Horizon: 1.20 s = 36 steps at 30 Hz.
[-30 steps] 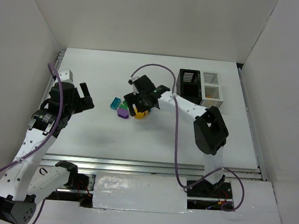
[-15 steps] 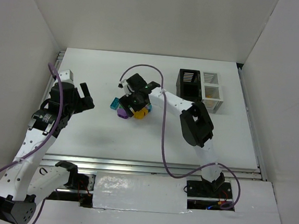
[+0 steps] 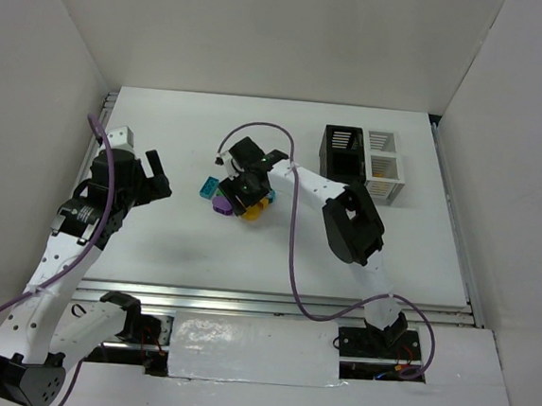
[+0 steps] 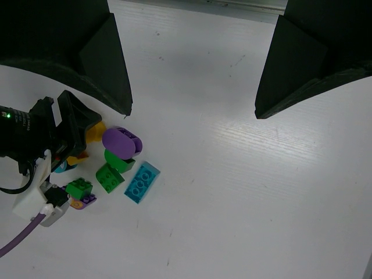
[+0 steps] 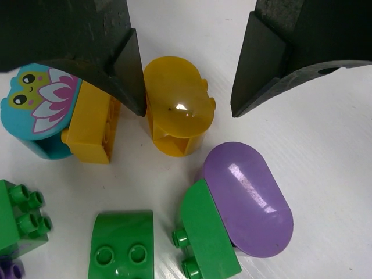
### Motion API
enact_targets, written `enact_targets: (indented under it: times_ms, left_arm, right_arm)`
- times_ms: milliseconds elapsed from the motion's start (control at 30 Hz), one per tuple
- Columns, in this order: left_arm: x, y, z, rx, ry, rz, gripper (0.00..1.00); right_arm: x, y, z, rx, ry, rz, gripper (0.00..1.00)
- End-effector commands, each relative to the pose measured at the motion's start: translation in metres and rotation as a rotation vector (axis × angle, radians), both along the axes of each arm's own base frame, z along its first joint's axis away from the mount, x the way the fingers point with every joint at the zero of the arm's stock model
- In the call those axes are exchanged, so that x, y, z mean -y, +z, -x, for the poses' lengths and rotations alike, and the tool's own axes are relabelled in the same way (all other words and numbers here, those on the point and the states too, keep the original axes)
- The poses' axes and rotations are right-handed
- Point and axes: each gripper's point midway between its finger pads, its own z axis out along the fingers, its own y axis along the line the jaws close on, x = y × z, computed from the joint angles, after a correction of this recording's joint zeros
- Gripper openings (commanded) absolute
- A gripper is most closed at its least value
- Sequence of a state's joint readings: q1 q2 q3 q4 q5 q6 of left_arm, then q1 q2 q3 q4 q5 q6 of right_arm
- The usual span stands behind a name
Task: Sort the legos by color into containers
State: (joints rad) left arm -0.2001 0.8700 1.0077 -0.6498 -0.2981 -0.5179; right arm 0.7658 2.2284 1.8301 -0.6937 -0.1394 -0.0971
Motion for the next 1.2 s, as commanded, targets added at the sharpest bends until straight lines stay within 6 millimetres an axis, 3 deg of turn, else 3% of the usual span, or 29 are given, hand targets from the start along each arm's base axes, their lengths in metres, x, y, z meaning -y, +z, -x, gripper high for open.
enact_targets:
  times_ms: [0,200,300,333,367,400,533,567,600,633,700,733,833,900,933,967,1000,1033,1067,1167]
  left_arm:
    - [0.003,0.008,-0.005,0.041,-0.028,-0.01,1.0]
    - [0.003,0.008,-0.005,0.044,-0.028,-0.009,1.0]
    - [0.004,0.008,-0.005,0.042,-0.031,-0.008,0.99]
    - [0.004,0.008,-0.005,0.042,-0.031,-0.008,0.99]
    - [0.004,0.008,-0.005,0.042,-0.031,-0.008,1.0]
    - [0.004,0.008,-0.005,0.042,-0.031,-0.008,0.99]
    - [0.002,0.009,-0.004,0.045,-0.021,-0.011,1.0]
    - [0.001,0.009,-0.004,0.044,-0.016,-0.013,1.0]
    - [0.0,0.01,-0.004,0.046,-0.012,-0.014,0.99]
    - [0.0,0.011,-0.003,0.049,-0.011,-0.012,1.0]
    - [0.0,0.012,-0.003,0.052,-0.011,-0.013,0.99]
    - [0.001,0.011,-0.003,0.052,-0.015,-0.011,0.99]
    - [0.003,0.012,-0.003,0.055,-0.027,-0.005,1.0]
    - [0.004,0.013,-0.002,0.058,-0.032,-0.005,0.99]
    - [0.004,0.014,-0.002,0.061,-0.03,-0.004,1.0]
    - [0.005,0.014,-0.001,0.061,-0.034,-0.004,1.0]
    - [0.005,0.014,-0.001,0.063,-0.033,-0.005,0.99]
    - [0.006,0.016,0.0,0.069,-0.037,-0.006,1.0]
    - [0.005,0.016,0.001,0.069,-0.034,-0.011,1.0]
    - [0.006,0.017,0.002,0.073,-0.034,-0.019,1.0]
  right_arm:
    - [0.006,-0.007,0.005,-0.022,-0.022,0.023,0.67]
    - [0.016,-0.02,0.015,-0.025,-0.038,0.083,0.63]
    - [0.017,-0.018,0.019,-0.023,-0.037,0.073,0.45]
    - [0.015,-0.019,0.024,-0.034,-0.025,0.062,0.21]
    - [0.012,-0.009,0.024,-0.02,-0.026,0.036,0.07]
    - [0.009,-0.003,0.024,-0.007,-0.023,0.016,0.0]
    - [0.002,0.031,0.033,0.013,0.003,-0.08,0.0]
    - [0.002,0.057,0.032,0.052,-0.002,-0.129,0.0]
    - [0.004,0.066,0.034,0.067,-0.002,-0.153,0.0]
    - [0.01,0.096,0.031,0.112,-0.015,-0.207,0.0]
    - [0.022,0.12,0.026,0.14,-0.046,-0.27,0.0]
    - [0.033,0.147,0.023,0.18,-0.066,-0.32,0.0]
    - [0.086,0.178,-0.016,0.277,-0.261,-0.355,0.0]
    - [0.152,0.189,-0.06,0.36,-0.534,-0.292,0.0]
    - [0.177,0.191,-0.074,0.367,-0.677,-0.281,0.0]
    - [0.22,0.192,-0.089,0.386,-0.822,-0.239,0.0]
    - [0.251,0.2,-0.099,0.446,-0.942,-0.194,0.0]
    - [0.272,0.201,-0.104,0.46,-1.04,-0.183,0.0]
    - [0.305,0.204,-0.111,0.495,-1.137,-0.162,0.0]
    - [0.354,0.197,-0.114,0.512,-1.305,-0.092,0.0]
